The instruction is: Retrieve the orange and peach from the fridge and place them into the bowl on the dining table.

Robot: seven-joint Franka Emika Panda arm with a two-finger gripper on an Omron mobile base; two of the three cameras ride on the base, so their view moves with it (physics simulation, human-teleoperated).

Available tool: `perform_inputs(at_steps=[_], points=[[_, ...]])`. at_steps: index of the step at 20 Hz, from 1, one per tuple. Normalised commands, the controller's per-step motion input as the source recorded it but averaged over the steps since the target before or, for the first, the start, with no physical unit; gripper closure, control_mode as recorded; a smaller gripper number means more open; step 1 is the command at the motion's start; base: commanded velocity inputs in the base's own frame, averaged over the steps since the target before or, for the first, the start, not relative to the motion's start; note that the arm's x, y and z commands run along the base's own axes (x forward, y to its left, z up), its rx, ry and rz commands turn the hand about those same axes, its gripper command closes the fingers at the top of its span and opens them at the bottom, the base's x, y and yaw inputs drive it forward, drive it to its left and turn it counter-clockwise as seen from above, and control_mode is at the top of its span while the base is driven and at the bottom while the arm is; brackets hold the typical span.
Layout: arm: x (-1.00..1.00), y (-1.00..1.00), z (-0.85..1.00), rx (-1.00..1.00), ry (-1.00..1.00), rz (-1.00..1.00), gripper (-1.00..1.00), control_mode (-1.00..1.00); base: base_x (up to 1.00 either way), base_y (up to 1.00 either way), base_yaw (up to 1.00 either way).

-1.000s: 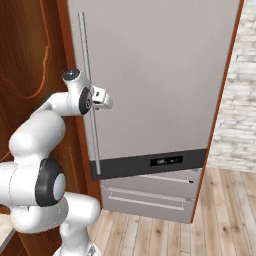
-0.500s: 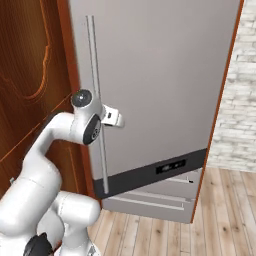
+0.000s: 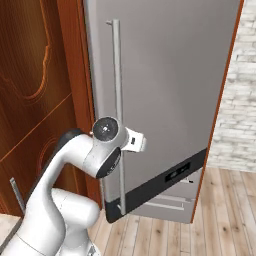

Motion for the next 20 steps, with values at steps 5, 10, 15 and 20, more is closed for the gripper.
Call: perform_inputs(at_steps=[5,10,15,20], points=[[-0.6,-0.78,0.27,0.0,0.0,0.0,-1.0,-1.0,0.0,0.0,0.0],[-0.87,-0.56,0.48,0.0,0.03,-0.05,-1.0,-1.0,0.0,0.0,0.0],[-0.82,-0.27,0.72,-0.01,0.08,-0.12,-1.0,-1.0,0.0,0.0,0.0],[-1.0,-0.02,0.7,-0.11,0.03,-0.1,-1.0,-1.0,0.0,0.0,0.0]])
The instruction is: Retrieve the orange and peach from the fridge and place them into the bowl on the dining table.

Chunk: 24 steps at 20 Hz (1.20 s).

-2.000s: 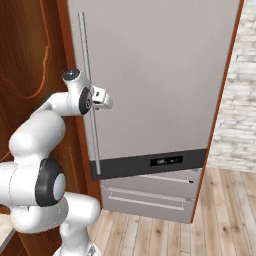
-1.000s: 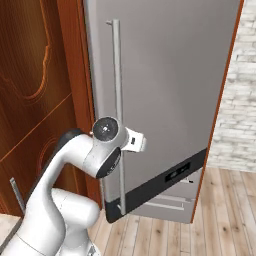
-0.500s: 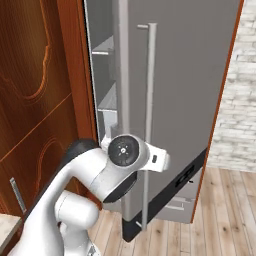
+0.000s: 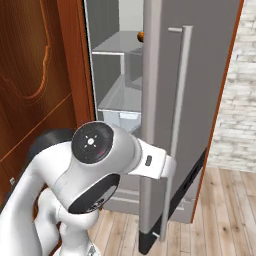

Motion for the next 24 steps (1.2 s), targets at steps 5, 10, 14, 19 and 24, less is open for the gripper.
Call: perform_inputs(at_steps=[5,10,14,19,24], points=[[-1.0,0.02,0.47,-0.09,0.0,-0.1,-1.0,-1.0,0.0,0.0,0.0],[-0.91,0.6,0.3,-0.13,-0.02,-0.11,-1.0,-1.0,0.0,0.0,0.0],[-0.54,0.86,0.35,-0.16,-0.02,-0.12,-1.0,-1.0,0.0,0.0,0.0],[0.12,0.32,0.56,-0.11,0.06,-0.02,-1.0,-1.0,0.0,0.0,0.0],[0.66,0.01,0.07,-0.01,0.04,0.09,-1.0,-1.0,0.0,0.0,0.0]])
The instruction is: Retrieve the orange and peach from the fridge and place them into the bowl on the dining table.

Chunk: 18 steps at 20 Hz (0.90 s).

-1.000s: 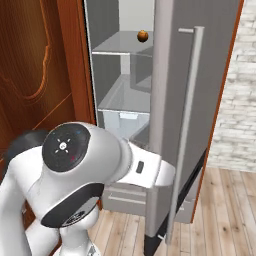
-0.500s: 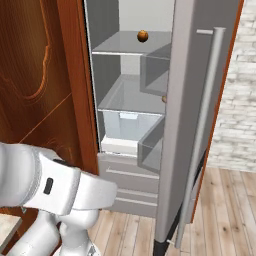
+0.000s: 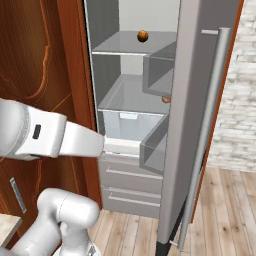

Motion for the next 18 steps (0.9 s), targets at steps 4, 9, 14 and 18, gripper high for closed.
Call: perform_inputs(at_steps=[4,9,14,18], points=[[0.8,0.02,0.0,0.0,0.0,0.14,-1.0,-1.0,0.0,0.0,0.0],[0.58,0.29,0.0,-0.08,-0.11,0.15,-1.0,-1.0,0.0,0.0,0.0],[0.39,0.19,0.0,-0.11,-0.24,0.13,-1.0,-1.0,0.0,0.0,0.0],[0.36,0.01,0.21,-0.13,-0.1,0.03,-1.0,-1.0,0.0,0.0,0.0]])
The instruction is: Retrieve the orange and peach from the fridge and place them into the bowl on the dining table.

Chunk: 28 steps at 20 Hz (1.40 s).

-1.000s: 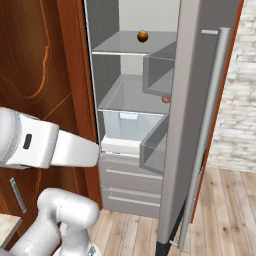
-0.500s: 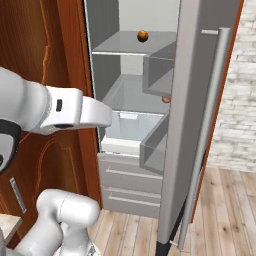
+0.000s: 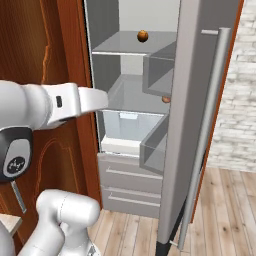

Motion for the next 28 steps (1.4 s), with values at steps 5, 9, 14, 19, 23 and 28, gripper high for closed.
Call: perform_inputs(at_steps=[5,9,14,19,23,28], points=[[0.36,0.03,0.42,-0.29,0.05,0.0,-1.0,-1.0,0.0,0.0,0.0],[0.49,0.0,0.41,-0.25,0.25,0.0,-1.0,-1.0,0.0,0.0,0.0],[0.73,-0.12,0.05,-0.09,0.27,0.03,-1.0,-1.0,0.0,0.0,0.0],[0.83,-0.2,-0.11,0.0,0.19,0.09,-1.0,-1.0,0.0,0.0,0.0],[0.71,-0.28,-0.24,0.0,0.07,0.06,-1.0,-1.0,0.0,0.0,0.0],[0.61,-0.41,-0.47,-0.06,0.01,0.01,-1.0,-1.0,0.0,0.0,0.0]])
